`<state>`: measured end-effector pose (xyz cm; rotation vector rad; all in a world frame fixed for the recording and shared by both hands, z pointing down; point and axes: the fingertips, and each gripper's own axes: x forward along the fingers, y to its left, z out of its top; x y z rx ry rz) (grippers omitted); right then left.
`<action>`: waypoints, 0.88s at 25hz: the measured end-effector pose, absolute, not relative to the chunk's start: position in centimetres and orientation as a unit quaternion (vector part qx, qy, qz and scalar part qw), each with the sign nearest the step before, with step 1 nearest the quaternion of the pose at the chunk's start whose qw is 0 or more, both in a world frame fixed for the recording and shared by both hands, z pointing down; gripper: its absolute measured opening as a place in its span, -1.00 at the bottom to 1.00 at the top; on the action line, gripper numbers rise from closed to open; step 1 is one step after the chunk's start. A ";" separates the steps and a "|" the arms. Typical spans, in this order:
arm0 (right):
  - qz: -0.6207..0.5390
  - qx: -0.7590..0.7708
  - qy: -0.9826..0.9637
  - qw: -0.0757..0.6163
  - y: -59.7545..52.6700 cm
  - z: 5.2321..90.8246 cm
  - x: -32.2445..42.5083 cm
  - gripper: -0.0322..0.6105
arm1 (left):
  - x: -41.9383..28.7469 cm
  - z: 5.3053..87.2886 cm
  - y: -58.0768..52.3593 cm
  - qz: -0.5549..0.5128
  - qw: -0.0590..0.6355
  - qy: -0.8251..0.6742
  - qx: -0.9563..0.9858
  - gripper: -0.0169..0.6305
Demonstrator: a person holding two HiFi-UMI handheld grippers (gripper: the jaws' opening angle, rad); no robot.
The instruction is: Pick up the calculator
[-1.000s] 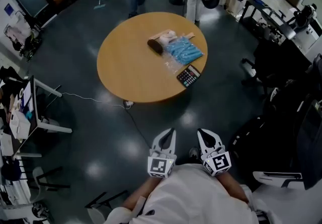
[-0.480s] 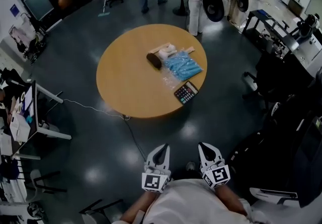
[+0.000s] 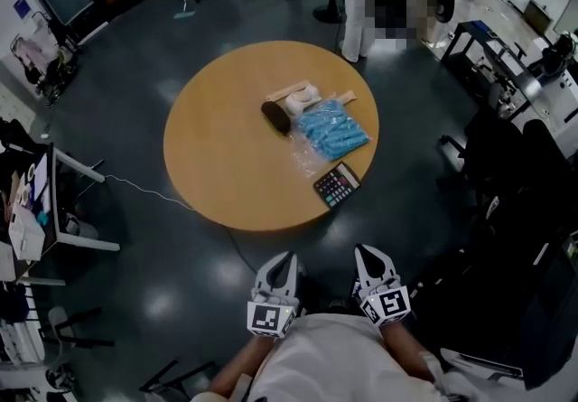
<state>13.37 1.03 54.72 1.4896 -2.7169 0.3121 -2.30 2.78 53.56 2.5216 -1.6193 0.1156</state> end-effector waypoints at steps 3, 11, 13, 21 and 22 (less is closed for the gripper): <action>0.107 0.494 -0.863 0.023 -2.7 56.4 13.3 -0.85 | -2.5 53.1 -1.3 0.033 0.074 -0.517 0.852 -0.93; 0.132 0.479 -0.865 0.069 -11.9 60.5 14.4 -0.85 | -2.1 52.2 -8.3 0.023 0.094 -0.487 0.868 -0.93; 0.152 0.466 -0.867 0.090 -14.0 62.9 14.9 -0.85 | -1.9 52.3 -9.6 0.024 0.096 -0.493 0.864 -0.93; 0.231 0.459 -0.843 0.156 -21.2 73.4 18.0 -0.84 | -1.5 54.7 -11.9 0.042 0.122 -0.505 0.853 -0.93; 0.236 0.455 -0.843 0.161 -21.9 74.4 18.0 -0.84 | -1.4 54.8 -12.3 0.042 0.123 -0.508 0.852 -0.93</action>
